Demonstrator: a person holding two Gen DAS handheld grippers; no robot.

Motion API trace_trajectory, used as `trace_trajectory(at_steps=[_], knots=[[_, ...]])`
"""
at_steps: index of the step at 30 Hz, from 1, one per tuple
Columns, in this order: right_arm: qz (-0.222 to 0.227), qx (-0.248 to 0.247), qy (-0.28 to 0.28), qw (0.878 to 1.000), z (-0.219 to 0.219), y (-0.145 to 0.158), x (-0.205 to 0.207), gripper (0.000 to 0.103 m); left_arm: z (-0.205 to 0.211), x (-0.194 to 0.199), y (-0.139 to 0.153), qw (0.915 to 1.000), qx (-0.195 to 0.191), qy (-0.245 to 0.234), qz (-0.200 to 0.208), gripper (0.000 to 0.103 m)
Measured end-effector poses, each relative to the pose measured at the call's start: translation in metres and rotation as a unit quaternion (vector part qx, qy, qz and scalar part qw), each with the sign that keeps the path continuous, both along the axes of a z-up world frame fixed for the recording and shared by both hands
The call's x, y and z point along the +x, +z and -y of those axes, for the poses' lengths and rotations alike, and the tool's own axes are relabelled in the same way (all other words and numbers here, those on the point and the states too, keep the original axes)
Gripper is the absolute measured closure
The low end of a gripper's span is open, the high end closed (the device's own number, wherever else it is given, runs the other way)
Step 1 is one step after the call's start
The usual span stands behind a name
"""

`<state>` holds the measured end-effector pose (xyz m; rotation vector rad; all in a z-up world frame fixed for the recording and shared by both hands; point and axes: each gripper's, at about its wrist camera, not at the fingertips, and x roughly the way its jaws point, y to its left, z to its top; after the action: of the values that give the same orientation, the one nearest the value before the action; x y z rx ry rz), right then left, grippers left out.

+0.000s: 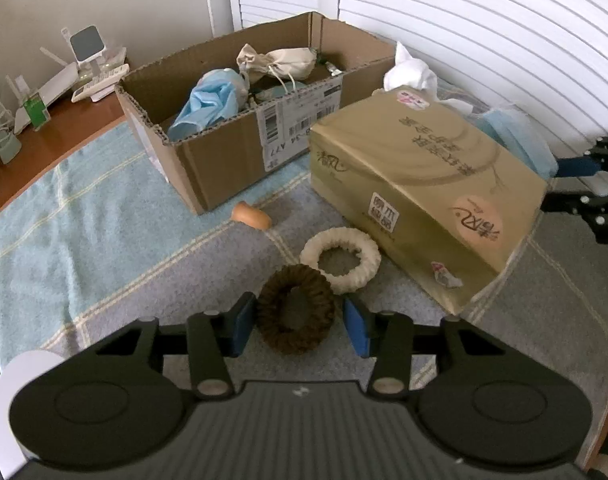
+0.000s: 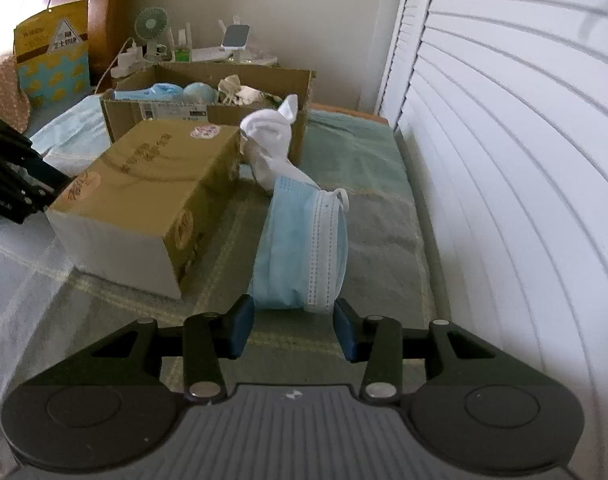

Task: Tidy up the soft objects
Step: 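Grasp the brown scrunchie with the left gripper while the right gripper grasps the folded blue mask, then carry the brown scrunchie into the cardboard box and open the left gripper while the right gripper holds the mask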

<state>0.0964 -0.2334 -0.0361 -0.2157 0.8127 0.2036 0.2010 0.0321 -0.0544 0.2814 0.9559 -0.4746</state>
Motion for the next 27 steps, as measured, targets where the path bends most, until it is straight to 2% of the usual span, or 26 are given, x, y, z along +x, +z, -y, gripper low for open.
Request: trace_trajectory(at_steps=[1, 3, 5, 13, 16, 18, 27], knots=[[0.003, -0.001, -0.004, 1.0, 0.001, 0.0, -0.001, 0.046, 0.0, 0.0, 0.0, 1.0, -0.001, 0.0, 0.0, 0.056], [0.004, -0.002, -0.005, 1.0, 0.0, 0.001, -0.002, 0.033, -0.001, 0.001, 0.0, 1.0, -0.004, 0.001, 0.0, 0.057], [0.008, 0.002, -0.006, 1.0, -0.001, 0.002, -0.001, 0.027, -0.001, 0.001, 0.0, 1.0, -0.006, -0.001, 0.001, 0.061], [0.005, 0.007, -0.024, 1.0, -0.003, -0.003, 0.023, 0.025, -0.004, 0.001, 0.0, 0.9999, -0.012, -0.004, 0.002, 0.066], [-0.001, 0.004, -0.027, 1.0, -0.006, -0.006, 0.027, 0.029, -0.005, 0.0, 0.001, 0.9999, -0.014, -0.004, 0.001, 0.069], [-0.006, -0.005, -0.03, 1.0, -0.008, -0.008, 0.028, 0.044, -0.005, 0.0, 0.002, 0.9999, -0.016, -0.005, 0.001, 0.071], [0.005, -0.006, -0.045, 0.999, -0.004, 0.004, 0.018, 0.053, -0.005, -0.013, 0.015, 0.9996, -0.024, -0.011, 0.01, 0.072]])
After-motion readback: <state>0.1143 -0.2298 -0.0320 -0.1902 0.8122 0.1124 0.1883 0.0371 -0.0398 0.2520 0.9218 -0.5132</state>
